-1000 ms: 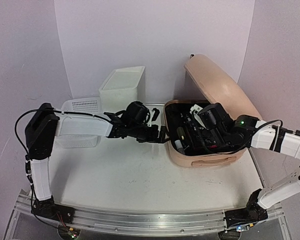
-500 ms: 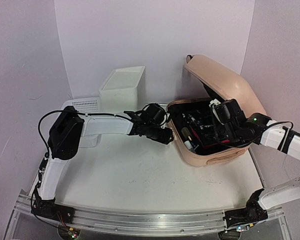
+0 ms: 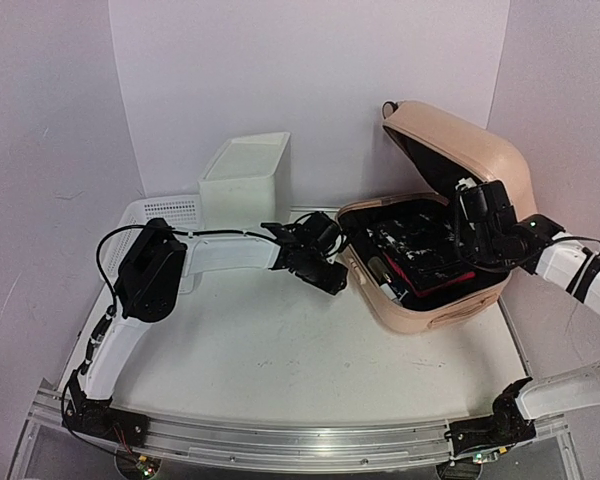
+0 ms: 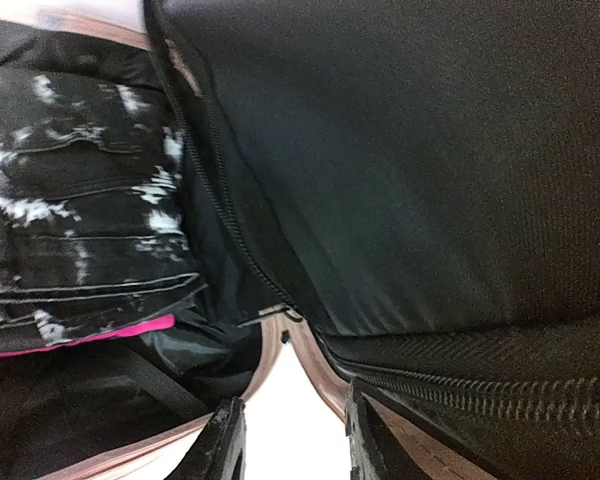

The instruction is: Open, take out, and arrange the luggage

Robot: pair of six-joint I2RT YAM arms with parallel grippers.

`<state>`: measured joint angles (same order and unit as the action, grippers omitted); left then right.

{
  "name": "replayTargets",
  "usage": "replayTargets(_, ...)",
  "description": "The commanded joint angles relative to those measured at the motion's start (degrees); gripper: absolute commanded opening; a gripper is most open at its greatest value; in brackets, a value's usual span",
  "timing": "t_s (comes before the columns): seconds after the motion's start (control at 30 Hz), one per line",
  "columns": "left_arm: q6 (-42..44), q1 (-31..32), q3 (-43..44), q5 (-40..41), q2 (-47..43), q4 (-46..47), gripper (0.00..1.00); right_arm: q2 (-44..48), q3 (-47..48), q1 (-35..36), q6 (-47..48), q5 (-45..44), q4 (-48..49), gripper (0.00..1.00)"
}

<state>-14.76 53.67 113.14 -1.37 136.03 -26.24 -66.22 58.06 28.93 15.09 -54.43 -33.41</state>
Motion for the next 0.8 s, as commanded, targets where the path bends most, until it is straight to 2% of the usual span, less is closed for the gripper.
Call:
replayTargets(0.0, 1.3, -0.1, 2.4, -1.4, -1.8, -0.4, 0.55, 0.2, 5.9, -4.3, -0.8, 0.2, 2.8, 0.37)
replayTargets(0.2, -2.7, -0.1, -6.0, -12.6, -11.6, 3.4, 0.84, -2.6, 9.8, -7.9, -0.2, 5.3, 2.0, 0.4)
replayTargets(0.33, -14.2, 0.0, -10.5, -20.0, -16.0, 13.1, 0.99, -4.0, 12.4, -9.6, -0.7, 9.0, -0.1, 0.4)
replayTargets(0.47, -22.6, 0.5, -5.3, -16.5, -12.1, 13.7, 0.99, -6.0, 14.6, -11.6, -1.1, 11.4, -2.2, 0.41)
replayTargets(0.57, -27.8, 1.7, -3.3, -10.5, -9.3, 13.4, 0.99, -7.1, 16.1, -12.8, -1.7, 12.3, -3.2, 0.42)
replayTargets(0.67, -26.6, 4.0, 0.5, -3.1, -6.7, 11.3, 0.99, -7.7, 17.0, -13.9, -2.1, 12.7, -3.7, 0.45)
replayTargets(0.77, -20.4, 6.1, 8.2, 5.8, -1.9, 5.6, 1.0, -7.7, 17.4, -14.9, -2.2, 13.6, -4.0, 0.5)
